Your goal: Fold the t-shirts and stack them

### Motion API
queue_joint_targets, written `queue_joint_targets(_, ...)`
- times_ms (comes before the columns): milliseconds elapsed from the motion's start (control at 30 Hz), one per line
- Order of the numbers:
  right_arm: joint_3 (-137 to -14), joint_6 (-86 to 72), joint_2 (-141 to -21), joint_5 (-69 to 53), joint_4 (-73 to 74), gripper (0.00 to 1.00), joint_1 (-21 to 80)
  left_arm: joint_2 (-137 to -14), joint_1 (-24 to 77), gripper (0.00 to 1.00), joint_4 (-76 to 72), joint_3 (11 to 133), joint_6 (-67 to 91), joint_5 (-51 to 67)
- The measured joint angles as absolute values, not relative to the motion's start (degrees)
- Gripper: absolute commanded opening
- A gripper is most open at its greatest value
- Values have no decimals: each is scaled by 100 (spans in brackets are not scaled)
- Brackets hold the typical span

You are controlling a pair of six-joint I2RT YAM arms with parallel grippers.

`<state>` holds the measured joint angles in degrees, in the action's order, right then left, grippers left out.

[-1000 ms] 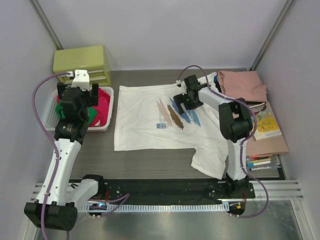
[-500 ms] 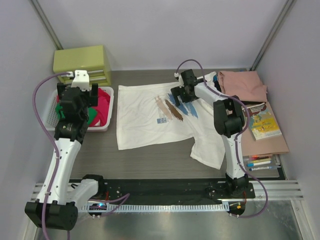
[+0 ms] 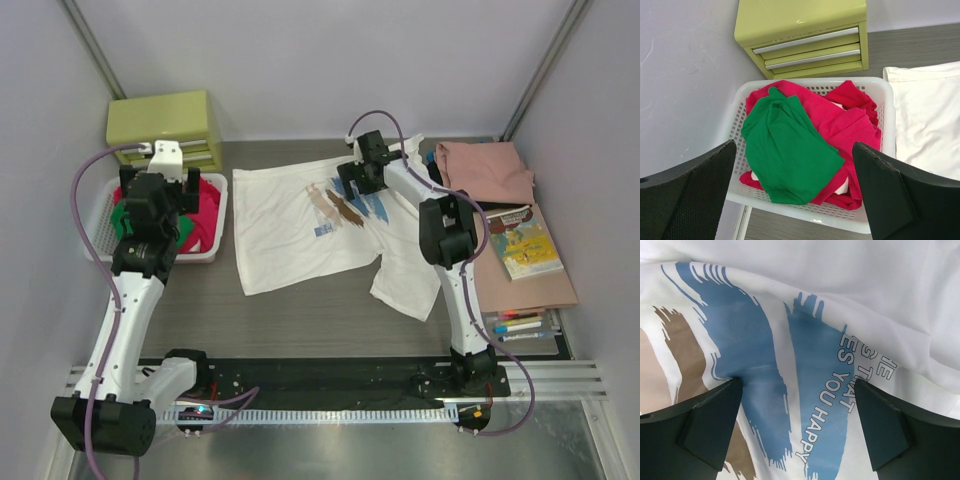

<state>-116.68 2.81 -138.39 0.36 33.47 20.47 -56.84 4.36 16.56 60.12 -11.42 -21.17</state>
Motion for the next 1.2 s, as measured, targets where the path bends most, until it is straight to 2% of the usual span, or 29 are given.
queue_joint_targets(267,-11627,279,-13828,36,3247,100,2049,-5697,436,99,1653,5942,-1140,-1988)
queue_joint_targets(600,-10350,231,-12722,683,3354,100,2259,-5911,436,100,1715,5776,-947,-1527)
queue_joint_targets(767,-10178,172,-11428,917,3588,100,2436,-5940,436,100,1861,5706,-714,-1085)
queue_joint_targets(900,-9961,121,-9950,797,3795,100,2467,-6167,443,100,2421,5710,-563,-515)
queue_joint_targets(1033,-8962,325,-8202,532,4324,100,2436,-6672,460,100,3675,5861,-781,421)
queue_joint_targets(1200,-7736,926,-6906,526,5321,100,2324,-7387,493,100,5336,6672,-1253,1710)
